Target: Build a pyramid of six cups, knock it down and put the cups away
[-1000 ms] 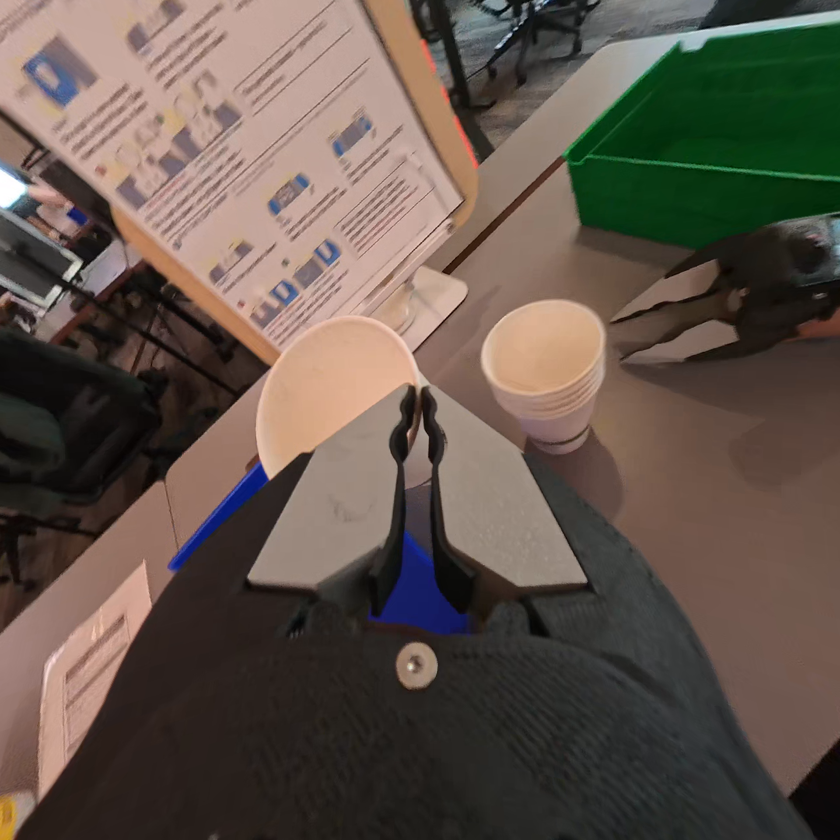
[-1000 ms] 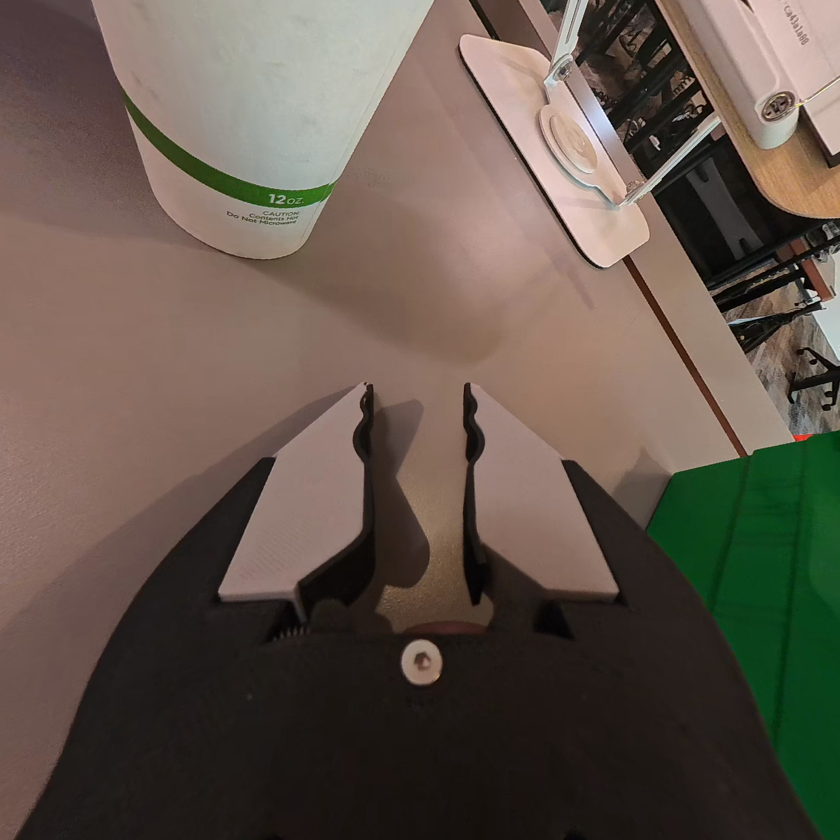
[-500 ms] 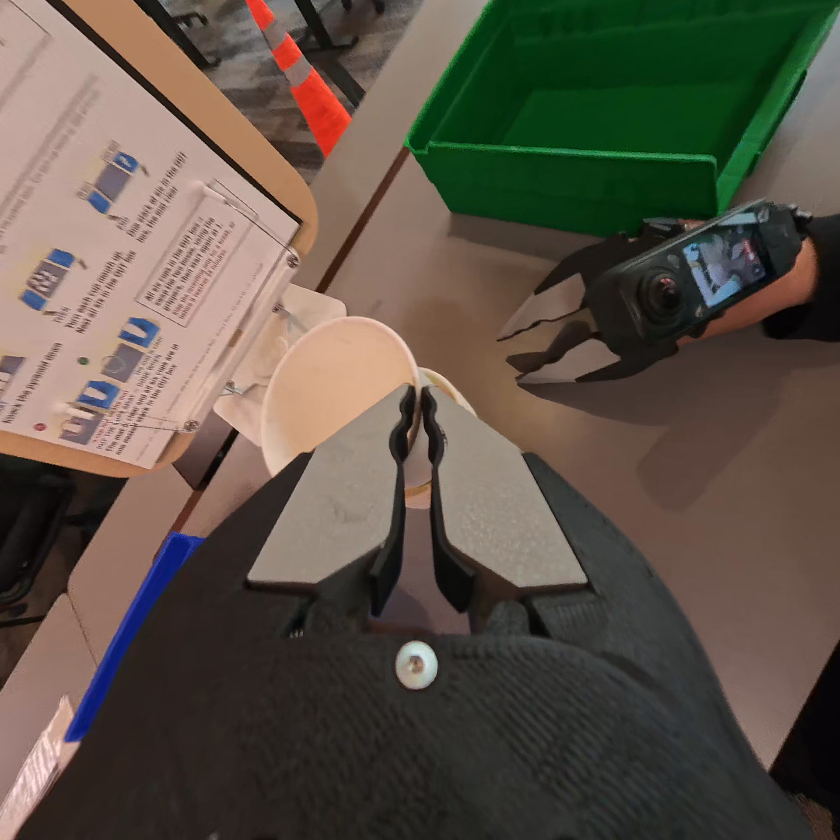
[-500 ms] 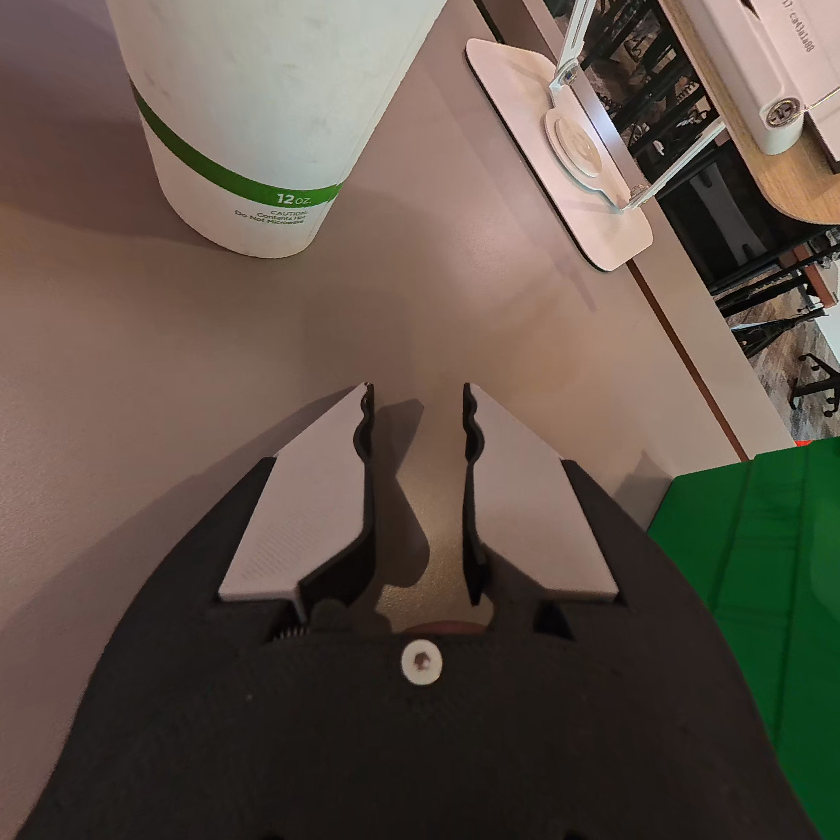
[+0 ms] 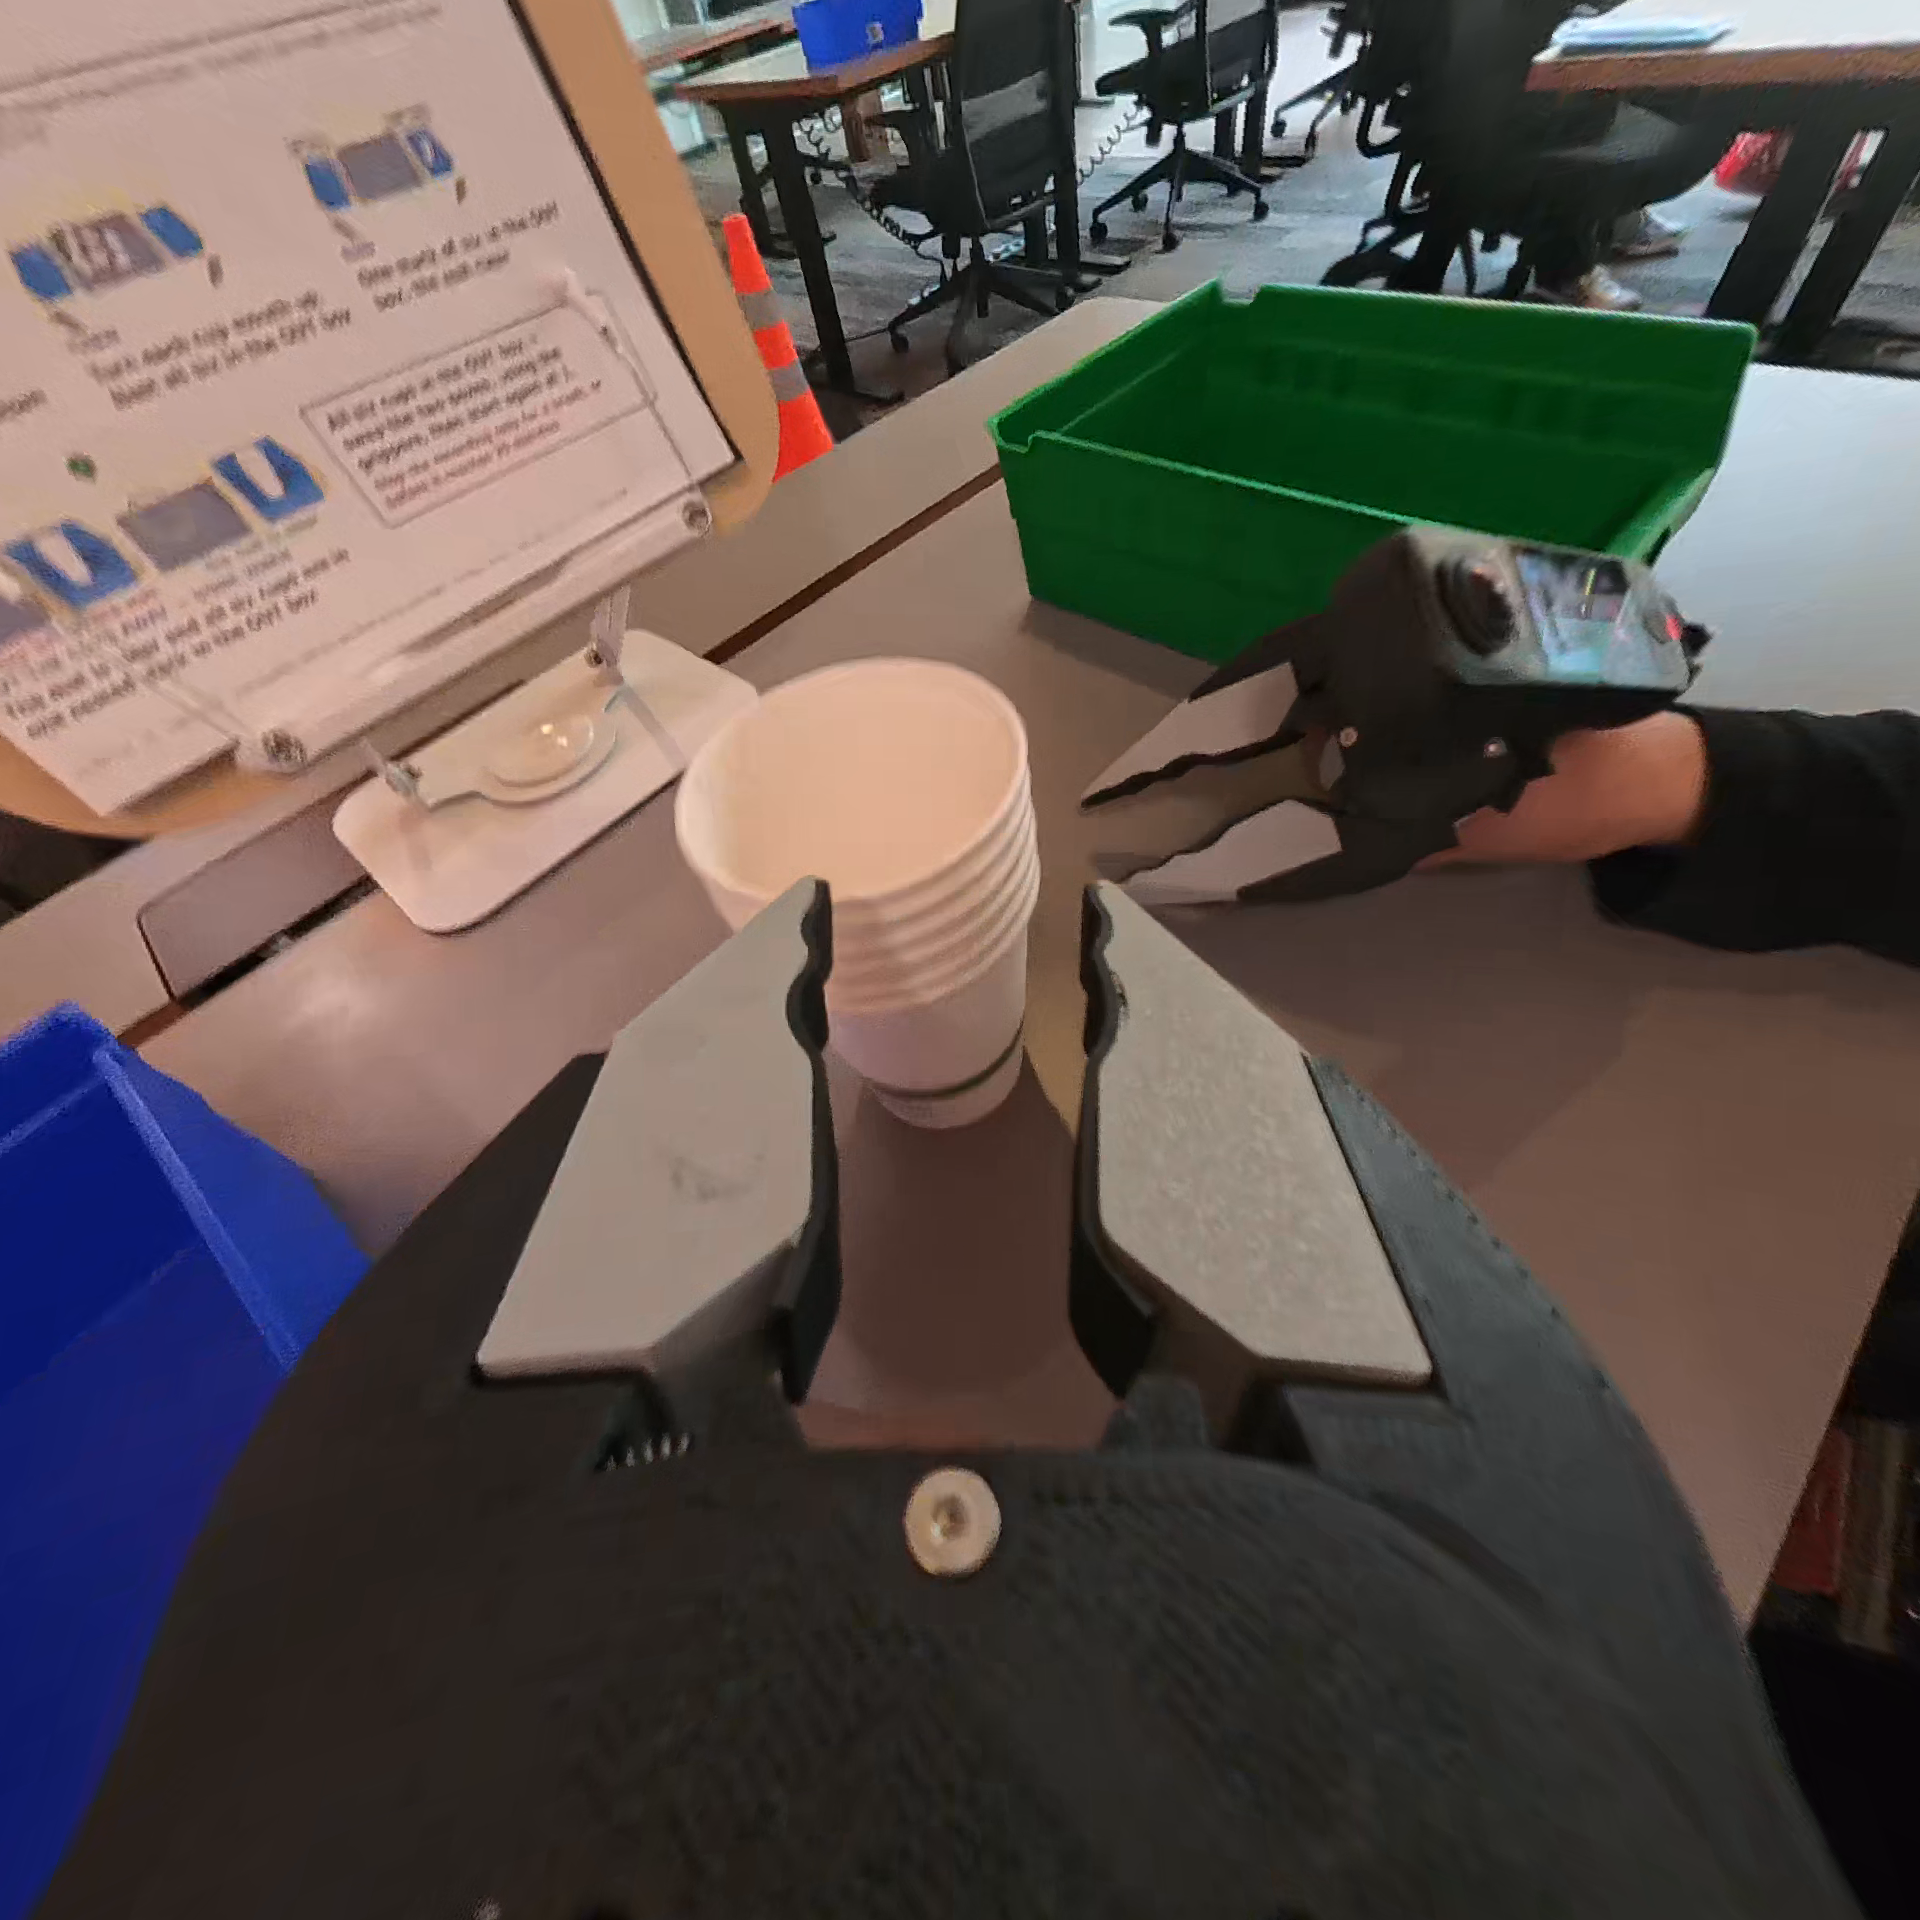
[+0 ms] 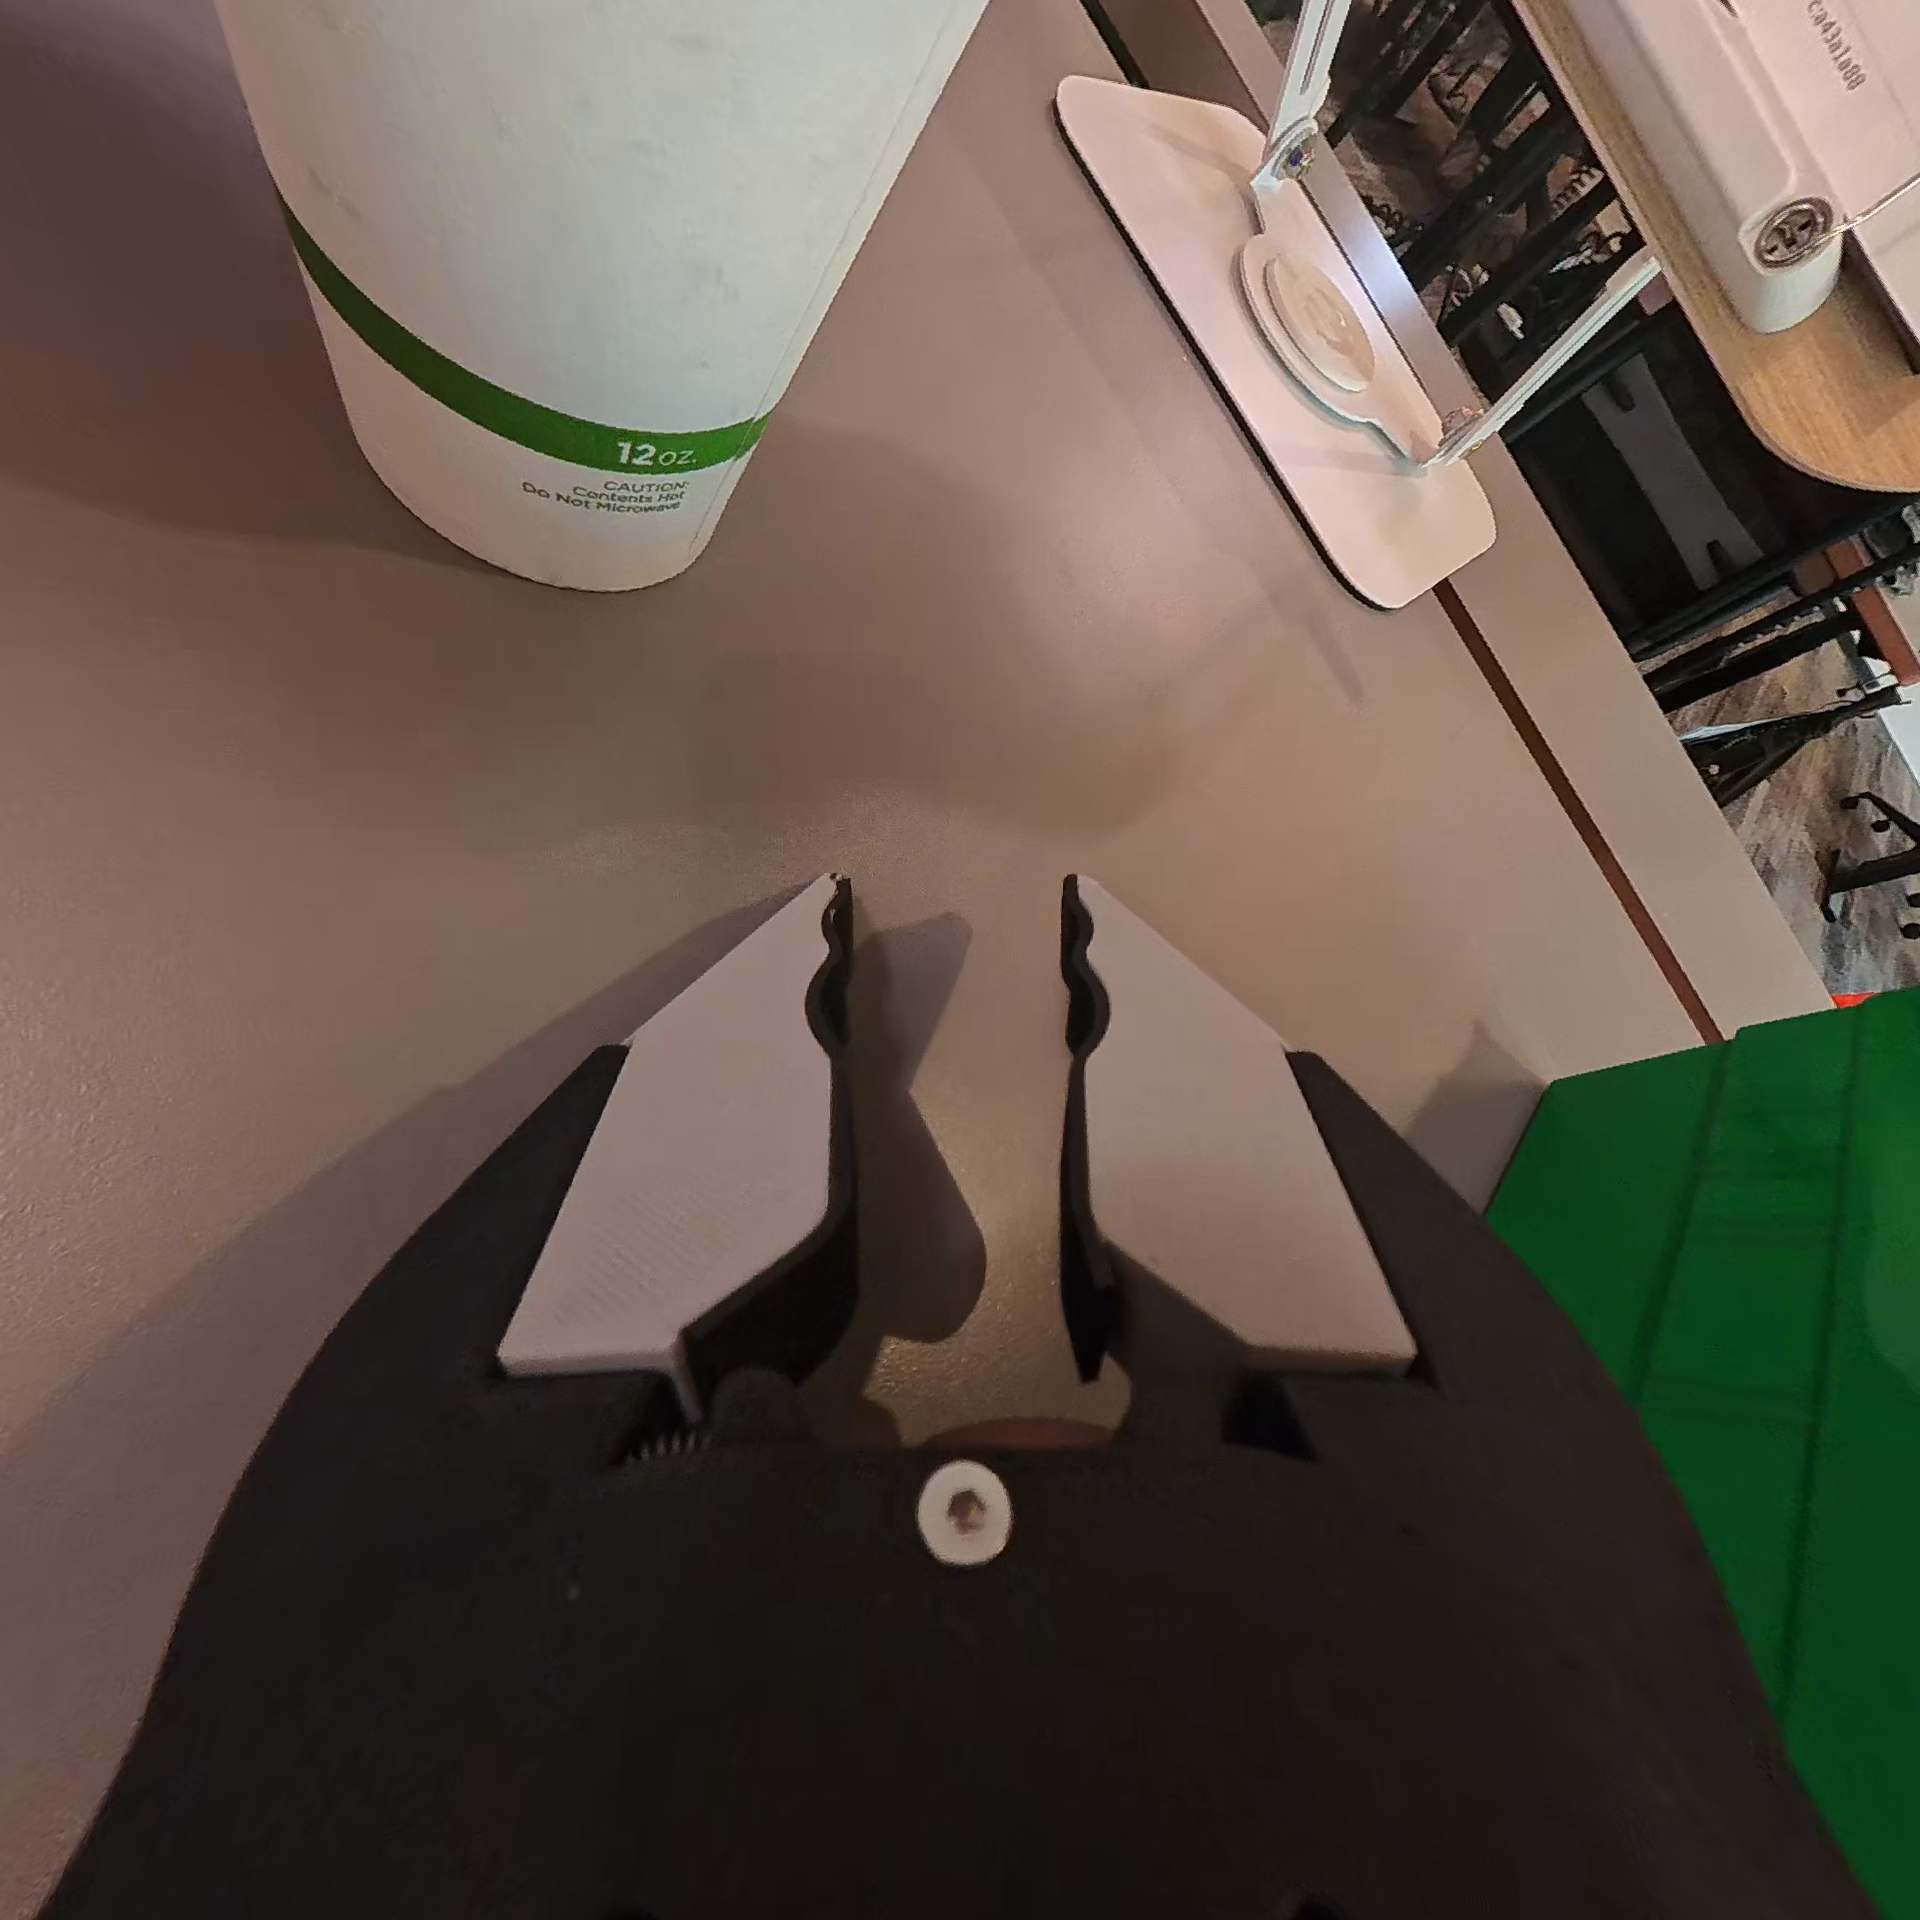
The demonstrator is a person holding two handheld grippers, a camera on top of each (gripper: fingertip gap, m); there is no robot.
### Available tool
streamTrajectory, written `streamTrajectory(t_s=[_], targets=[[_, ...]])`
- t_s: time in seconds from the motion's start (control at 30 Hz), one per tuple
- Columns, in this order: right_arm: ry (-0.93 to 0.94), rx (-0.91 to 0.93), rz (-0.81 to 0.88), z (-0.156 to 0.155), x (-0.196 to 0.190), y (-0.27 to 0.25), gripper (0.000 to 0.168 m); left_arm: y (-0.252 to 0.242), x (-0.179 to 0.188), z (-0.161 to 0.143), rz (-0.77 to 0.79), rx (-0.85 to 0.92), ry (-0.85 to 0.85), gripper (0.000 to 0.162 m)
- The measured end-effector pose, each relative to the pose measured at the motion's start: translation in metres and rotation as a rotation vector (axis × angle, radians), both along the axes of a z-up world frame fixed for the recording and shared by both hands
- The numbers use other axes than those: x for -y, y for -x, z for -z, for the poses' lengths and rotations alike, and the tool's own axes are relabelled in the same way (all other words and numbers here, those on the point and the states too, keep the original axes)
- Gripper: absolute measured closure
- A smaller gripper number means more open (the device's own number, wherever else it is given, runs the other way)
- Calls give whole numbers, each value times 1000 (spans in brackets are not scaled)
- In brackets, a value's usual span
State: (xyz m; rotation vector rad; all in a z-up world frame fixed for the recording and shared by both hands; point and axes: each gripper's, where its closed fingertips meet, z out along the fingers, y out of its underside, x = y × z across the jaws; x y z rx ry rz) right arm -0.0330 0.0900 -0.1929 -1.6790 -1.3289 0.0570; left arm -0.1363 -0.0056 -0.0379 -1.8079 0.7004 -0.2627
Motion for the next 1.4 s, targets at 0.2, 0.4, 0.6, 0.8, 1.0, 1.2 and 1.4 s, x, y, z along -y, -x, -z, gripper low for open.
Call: streamTrajectory(t_s=[0.2, 0.4, 0.6, 0.8, 1.0, 1.2, 1.4], targets=[[2, -12, 14, -2, -2, -1, 129, 52, -10, 57, -181, 73, 78, 96], [2, -26, 51, -3, -9, -7, 130, 67, -46, 96, -271, 119, 133, 92], [-2, -20, 43, -3, -8, -7, 130, 88, -64, 113, -414, -91, 9, 99], [-19, -27, 24, -5, -5, -4, 130, 99, -60, 114, -478, -158, -40, 101], [-18, -96, 31, -16, -4, -2, 130, 90, -53, 106, -459, -89, -66, 102], [-28, -155, 41, -26, -5, -3, 130, 92, -54, 111, -462, -144, -55, 102], [-24, -205, 49, -34, -6, -4, 132, 92, -53, 109, -459, -133, -67, 102]])
